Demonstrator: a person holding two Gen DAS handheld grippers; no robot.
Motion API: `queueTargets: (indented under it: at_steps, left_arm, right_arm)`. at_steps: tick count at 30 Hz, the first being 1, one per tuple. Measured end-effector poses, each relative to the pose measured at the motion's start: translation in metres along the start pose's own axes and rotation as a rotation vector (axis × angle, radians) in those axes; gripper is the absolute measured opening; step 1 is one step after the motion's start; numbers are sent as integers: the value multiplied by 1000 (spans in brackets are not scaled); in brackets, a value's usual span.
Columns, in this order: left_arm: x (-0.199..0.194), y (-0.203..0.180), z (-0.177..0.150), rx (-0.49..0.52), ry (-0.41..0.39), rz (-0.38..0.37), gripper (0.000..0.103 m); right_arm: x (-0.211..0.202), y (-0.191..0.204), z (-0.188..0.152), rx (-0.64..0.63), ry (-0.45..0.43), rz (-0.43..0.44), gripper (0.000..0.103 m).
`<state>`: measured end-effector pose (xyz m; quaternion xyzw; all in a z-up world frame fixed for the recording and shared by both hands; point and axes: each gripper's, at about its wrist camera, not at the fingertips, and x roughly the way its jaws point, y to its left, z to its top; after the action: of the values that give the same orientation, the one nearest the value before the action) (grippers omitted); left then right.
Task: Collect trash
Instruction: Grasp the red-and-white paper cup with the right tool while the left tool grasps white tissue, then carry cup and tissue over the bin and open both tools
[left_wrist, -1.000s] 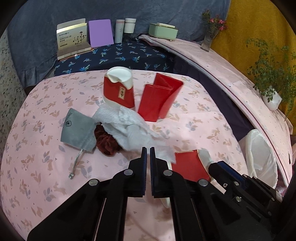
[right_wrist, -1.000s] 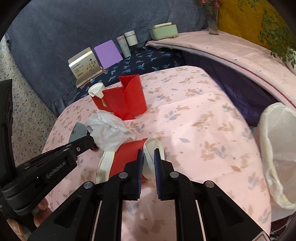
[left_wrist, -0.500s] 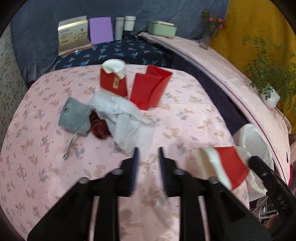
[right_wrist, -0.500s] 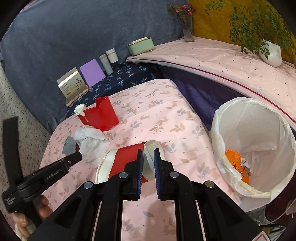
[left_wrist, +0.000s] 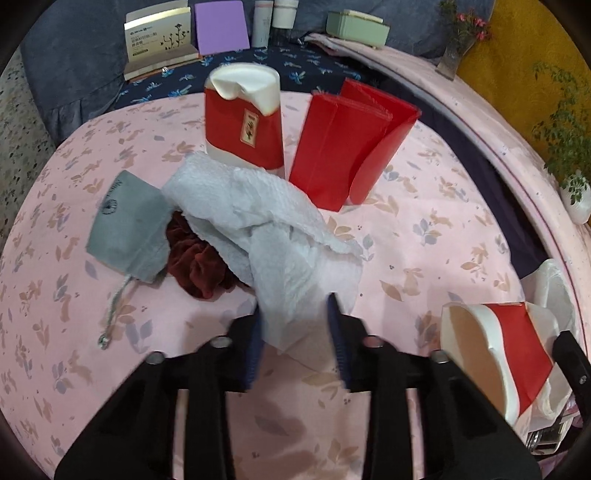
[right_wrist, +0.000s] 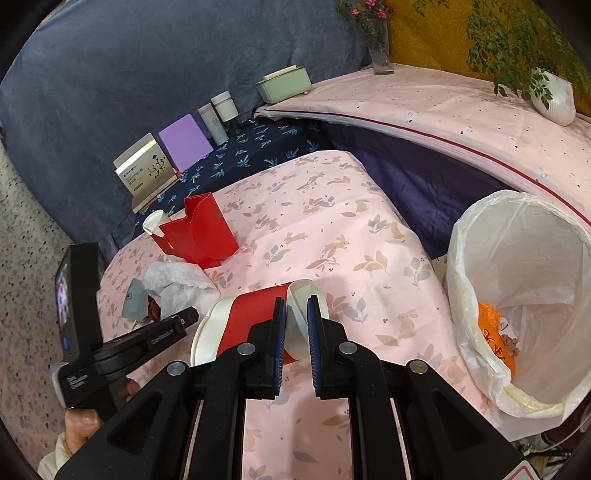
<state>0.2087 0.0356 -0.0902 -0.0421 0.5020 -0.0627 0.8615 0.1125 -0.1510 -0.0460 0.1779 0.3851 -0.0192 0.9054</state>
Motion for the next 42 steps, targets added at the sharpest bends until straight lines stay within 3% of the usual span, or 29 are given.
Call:
queueTargets:
  at_steps: [2, 5, 26, 42]
  left_arm:
    - [4, -6, 0, 18, 2, 20, 7]
    - [2, -16, -1, 45, -1, 15, 1]
    - [-84, -127, -35, 232, -113, -134, 1]
    - [-111, -214, -46, 370, -130, -255, 1]
  right_arm:
    - [3, -1, 0, -1, 4, -4, 12]
    - [4, -5, -1, 6, 7, -9, 12]
    - [-71, -66, 3, 94, -116, -87, 12]
    - [-119, -141, 1, 208, -200, -165, 12]
